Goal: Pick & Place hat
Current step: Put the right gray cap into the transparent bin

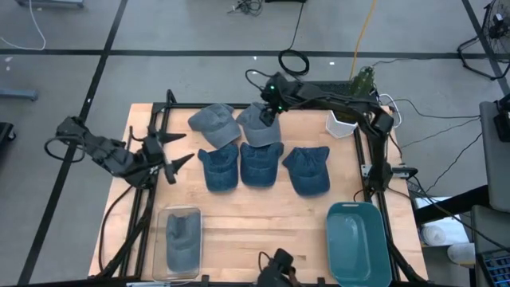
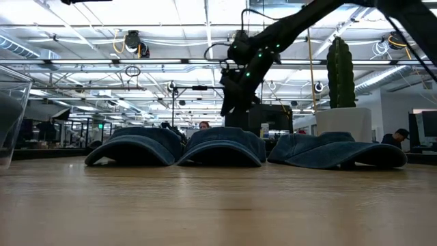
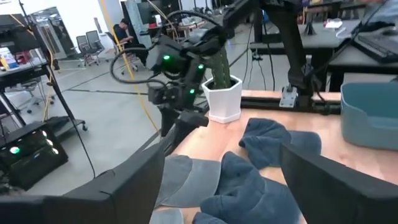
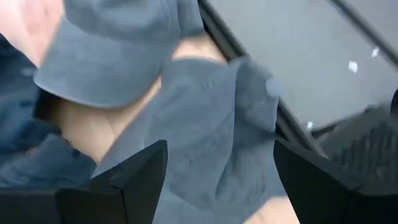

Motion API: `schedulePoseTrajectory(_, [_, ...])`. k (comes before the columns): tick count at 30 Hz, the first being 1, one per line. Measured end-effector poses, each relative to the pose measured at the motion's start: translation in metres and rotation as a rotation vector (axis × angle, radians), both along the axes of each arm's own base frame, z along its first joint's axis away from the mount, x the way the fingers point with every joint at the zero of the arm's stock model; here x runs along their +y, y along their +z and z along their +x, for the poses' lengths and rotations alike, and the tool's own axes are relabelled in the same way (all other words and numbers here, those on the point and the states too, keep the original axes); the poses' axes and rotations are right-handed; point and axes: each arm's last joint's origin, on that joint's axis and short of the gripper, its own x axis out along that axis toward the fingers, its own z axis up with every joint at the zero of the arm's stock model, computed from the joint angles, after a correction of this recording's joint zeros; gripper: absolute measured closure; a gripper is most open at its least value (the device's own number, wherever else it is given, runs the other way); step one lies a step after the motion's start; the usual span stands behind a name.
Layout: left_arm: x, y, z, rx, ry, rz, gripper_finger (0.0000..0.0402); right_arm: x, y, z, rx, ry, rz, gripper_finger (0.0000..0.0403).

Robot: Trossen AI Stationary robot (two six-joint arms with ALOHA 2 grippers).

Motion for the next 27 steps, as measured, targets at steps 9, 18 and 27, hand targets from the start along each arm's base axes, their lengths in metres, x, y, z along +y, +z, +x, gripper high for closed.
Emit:
schedulePoseTrajectory(9, [-0.007,-0.006,0.011,0.05,-0.003,0.028,0.0078,-0.005,-0.031,0.005,0.09,-0.043,0.094,0.012])
schedulePoseTrajectory(18, [-0.011,-0.01,0.018,0.081,-0.003,0.046,0.0081,-0.007,-0.047,0.008,0.105,-0.036,0.15,0.0128])
schedulePoseTrajectory(27, [-0.011,-0.011,0.019,0.086,-0.002,0.049,0.0075,-0.009,-0.048,0.003,0.13,-0.064,0.159,0.0129])
